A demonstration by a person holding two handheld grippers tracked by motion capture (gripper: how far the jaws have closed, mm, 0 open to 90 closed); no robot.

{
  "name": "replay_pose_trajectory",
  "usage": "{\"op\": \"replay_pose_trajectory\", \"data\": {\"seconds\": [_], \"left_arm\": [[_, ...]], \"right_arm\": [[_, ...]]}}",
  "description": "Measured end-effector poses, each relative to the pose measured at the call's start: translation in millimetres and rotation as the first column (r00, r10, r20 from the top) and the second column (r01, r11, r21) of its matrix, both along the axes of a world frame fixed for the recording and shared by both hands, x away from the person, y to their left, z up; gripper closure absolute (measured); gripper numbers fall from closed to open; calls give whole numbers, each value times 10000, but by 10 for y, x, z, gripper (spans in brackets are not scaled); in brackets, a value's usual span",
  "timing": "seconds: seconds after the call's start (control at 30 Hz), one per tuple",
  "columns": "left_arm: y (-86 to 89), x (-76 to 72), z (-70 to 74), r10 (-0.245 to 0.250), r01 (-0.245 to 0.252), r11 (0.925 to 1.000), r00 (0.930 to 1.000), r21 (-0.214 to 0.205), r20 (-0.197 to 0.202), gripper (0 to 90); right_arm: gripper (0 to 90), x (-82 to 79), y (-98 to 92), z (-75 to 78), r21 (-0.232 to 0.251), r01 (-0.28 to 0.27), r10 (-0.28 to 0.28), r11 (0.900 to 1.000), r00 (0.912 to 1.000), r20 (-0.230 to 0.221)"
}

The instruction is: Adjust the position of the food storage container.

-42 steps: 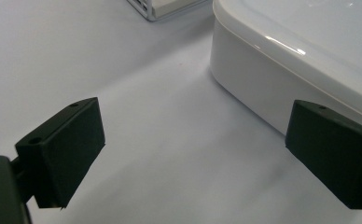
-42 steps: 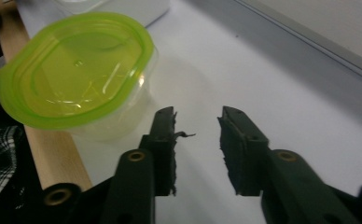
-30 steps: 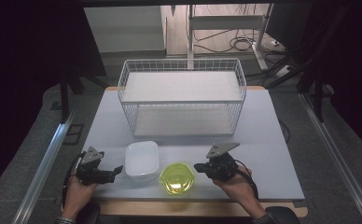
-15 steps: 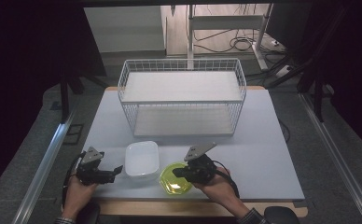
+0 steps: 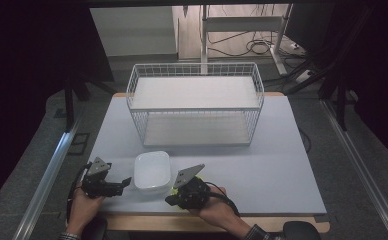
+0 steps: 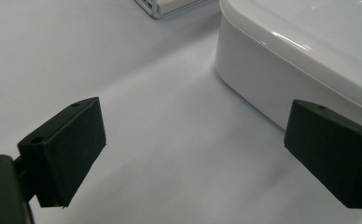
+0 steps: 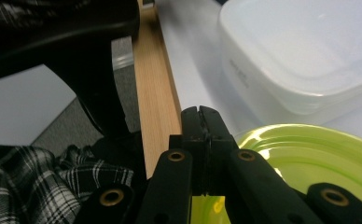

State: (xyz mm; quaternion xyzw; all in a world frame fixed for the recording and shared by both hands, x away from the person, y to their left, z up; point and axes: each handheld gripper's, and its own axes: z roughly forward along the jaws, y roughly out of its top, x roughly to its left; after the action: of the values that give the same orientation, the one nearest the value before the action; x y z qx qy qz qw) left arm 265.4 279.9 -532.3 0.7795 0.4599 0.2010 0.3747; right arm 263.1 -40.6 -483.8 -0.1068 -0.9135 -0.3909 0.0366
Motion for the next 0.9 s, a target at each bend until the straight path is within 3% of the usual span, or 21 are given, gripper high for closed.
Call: {"op": "replay_pose_trajectory", "data": {"seconds": [0.17,0.27,0.6,0.9], "left_arm": [[1,0,-1,-6,6,10000,10000,-7,-8,53],[1,1,-2,-16,16,10000,10000,9,-32,53],[-2,2,-2,-21,21,10000,10000,40,-62,54],[-4,2,-2,-41,41,10000,9999,78,-102,55]], "right_arm": [[894,-5,12,-32,-120,-55,55,9999,10000,55],[894,11,-11,-27,-276,63,-52,9996,9993,379],[894,156,-197,-24,-311,926,-915,9952,9952,354],[894,314,-402,-18,-381,1857,-1831,9819,9811,627]]}}
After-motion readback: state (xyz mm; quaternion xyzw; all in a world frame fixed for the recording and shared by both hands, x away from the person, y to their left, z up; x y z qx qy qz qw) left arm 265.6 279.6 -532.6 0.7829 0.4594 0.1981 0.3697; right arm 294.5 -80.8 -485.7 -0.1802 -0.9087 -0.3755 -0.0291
